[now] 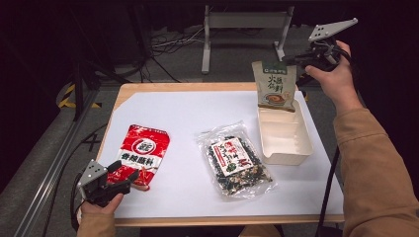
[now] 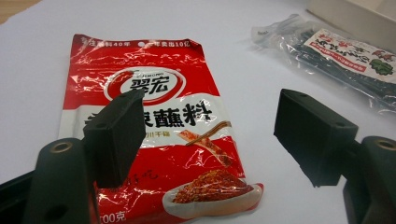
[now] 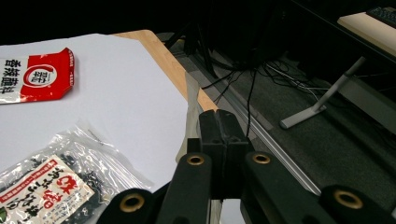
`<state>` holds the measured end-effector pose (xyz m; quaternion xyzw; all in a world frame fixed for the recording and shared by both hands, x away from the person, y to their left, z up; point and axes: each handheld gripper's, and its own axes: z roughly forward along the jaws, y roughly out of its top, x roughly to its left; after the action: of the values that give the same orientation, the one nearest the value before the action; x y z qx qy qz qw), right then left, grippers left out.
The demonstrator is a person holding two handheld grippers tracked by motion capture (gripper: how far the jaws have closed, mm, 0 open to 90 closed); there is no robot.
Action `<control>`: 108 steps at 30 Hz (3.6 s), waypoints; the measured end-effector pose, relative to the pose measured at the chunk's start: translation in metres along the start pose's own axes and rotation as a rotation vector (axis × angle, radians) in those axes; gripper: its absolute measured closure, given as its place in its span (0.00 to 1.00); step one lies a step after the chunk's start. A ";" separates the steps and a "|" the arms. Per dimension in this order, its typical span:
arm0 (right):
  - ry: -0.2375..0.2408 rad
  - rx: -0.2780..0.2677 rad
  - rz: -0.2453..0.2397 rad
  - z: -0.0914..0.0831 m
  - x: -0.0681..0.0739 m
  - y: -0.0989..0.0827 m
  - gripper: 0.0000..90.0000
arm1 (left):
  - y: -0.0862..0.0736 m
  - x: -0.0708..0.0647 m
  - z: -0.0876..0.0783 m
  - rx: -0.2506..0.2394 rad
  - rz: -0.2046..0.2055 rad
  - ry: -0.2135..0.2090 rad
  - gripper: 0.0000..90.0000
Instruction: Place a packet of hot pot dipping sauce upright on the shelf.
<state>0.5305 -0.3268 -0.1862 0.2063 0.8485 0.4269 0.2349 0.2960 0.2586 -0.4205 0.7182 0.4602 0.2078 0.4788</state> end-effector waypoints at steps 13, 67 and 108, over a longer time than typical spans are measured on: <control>-0.003 0.010 -0.016 0.005 -0.015 -0.012 1.00 | -0.004 -0.004 -0.003 0.015 -0.001 0.025 0.28; -0.013 0.148 0.015 0.029 -0.015 -0.068 1.00 | 0.006 -0.010 0.018 0.022 0.031 -0.036 0.28; -0.069 0.072 0.106 0.002 0.018 -0.058 0.50 | 0.019 -0.017 0.032 0.014 0.071 -0.089 0.28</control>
<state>0.5085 -0.3469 -0.2388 0.2738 0.8427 0.4005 0.2335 0.3199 0.2257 -0.4160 0.7458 0.4144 0.1893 0.4860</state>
